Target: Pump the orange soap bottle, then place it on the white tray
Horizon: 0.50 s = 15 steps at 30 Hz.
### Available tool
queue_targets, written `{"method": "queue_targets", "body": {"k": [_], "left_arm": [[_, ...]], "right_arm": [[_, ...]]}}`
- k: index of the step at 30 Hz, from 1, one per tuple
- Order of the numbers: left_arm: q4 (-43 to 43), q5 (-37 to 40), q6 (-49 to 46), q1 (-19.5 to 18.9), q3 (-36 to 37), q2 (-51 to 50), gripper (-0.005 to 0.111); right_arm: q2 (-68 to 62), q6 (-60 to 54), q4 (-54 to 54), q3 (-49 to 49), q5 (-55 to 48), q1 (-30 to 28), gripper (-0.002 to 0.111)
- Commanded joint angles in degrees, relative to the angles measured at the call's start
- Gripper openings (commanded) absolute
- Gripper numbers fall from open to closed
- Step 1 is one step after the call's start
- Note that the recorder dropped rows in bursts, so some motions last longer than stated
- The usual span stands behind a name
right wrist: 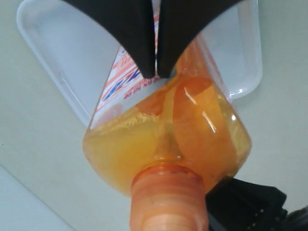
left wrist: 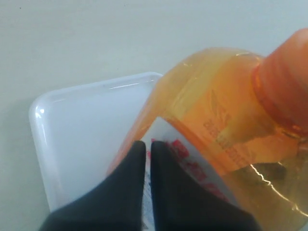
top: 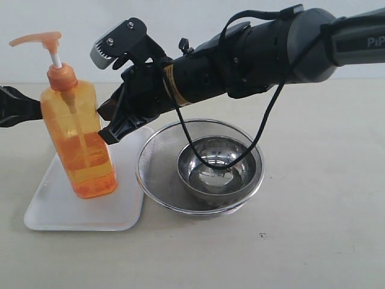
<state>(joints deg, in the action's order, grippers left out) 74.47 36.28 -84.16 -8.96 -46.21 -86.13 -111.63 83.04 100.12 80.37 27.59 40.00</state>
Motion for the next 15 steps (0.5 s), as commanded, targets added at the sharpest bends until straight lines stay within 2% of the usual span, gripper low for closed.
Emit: {"method": "queue_targets", "body": {"k": [1, 15], "left_arm": [[1.7, 1.2, -1.6, 0.0, 0.2, -0.7, 0.005], [4.9, 0.4, -5.4, 0.0, 0.2, -0.7, 0.005]], "right_arm": [[0.1, -0.3, -0.2, 0.3, 1.3, -0.1, 0.0], [0.1, -1.5, -0.2, 0.3, 2.2, -0.1, 0.0]]}}
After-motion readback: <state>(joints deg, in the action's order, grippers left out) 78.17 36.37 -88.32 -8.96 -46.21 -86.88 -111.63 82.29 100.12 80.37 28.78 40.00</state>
